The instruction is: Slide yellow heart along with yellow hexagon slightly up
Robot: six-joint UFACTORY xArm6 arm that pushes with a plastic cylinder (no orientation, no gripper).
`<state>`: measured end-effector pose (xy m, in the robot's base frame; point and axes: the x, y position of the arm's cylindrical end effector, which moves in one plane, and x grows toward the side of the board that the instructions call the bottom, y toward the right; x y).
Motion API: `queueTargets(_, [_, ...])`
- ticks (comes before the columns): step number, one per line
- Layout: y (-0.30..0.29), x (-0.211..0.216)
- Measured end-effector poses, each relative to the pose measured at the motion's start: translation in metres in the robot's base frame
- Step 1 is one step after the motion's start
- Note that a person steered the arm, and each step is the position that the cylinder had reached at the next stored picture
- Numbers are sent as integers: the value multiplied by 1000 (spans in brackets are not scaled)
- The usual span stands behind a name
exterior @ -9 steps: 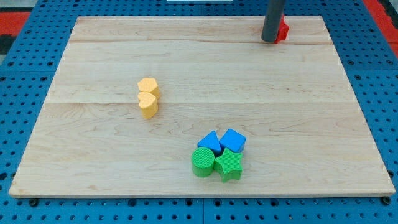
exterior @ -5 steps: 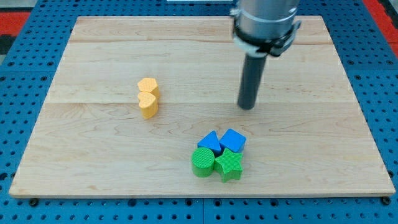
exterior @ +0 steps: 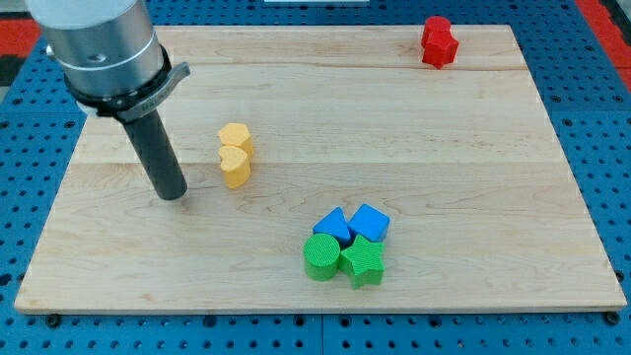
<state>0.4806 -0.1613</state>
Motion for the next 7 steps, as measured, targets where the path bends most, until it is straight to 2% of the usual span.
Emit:
queueTargets(1, [6, 1])
queueTargets(2, [6, 21])
queueTargets(3, [33, 23])
queueTargets(4, [55, 10])
queueTargets(7, [58, -84])
